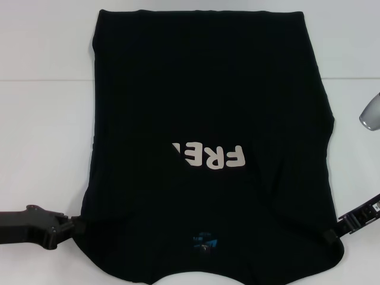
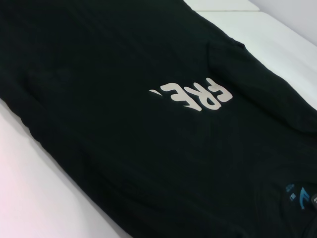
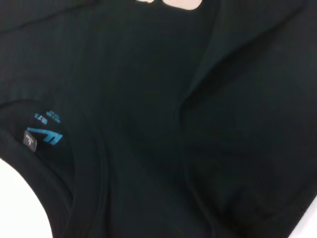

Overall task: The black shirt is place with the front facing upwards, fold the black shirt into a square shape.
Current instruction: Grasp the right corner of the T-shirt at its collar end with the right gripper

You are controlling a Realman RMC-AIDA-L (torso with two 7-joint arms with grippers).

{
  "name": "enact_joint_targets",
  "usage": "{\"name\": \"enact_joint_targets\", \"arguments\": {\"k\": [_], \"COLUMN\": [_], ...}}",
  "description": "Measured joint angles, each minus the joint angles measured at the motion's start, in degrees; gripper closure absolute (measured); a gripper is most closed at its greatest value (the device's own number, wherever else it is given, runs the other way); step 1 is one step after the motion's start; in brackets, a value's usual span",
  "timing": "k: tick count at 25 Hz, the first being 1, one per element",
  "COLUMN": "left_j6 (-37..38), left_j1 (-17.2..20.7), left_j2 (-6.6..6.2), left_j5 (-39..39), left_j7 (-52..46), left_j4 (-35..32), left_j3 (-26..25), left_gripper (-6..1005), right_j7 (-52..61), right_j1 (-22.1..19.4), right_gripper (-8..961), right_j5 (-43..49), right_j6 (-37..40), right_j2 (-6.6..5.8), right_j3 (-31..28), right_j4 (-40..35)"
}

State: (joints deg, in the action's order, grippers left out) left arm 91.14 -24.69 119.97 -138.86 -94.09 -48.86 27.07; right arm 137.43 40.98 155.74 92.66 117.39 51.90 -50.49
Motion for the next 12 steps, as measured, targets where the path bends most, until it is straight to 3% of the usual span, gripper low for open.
{"name": "enact_joint_targets", "arguments": {"k": [12], "left_j6": [1.81], "left_j1": [0.00], "left_j2": [-0.12], "left_j5": [0.03], "left_j7": [-0.33], "left_j4": [0.03], "left_j3": [-2.17], "left_gripper": [969], "right_j7": [-1.52], "right_j1": [-5.34], "right_gripper": [896], "right_j5": [-2.40], "right_j6": [1.05], "right_j2": [1.57], "right_j3": [-2.37], "right_j4": [-6.34]}}
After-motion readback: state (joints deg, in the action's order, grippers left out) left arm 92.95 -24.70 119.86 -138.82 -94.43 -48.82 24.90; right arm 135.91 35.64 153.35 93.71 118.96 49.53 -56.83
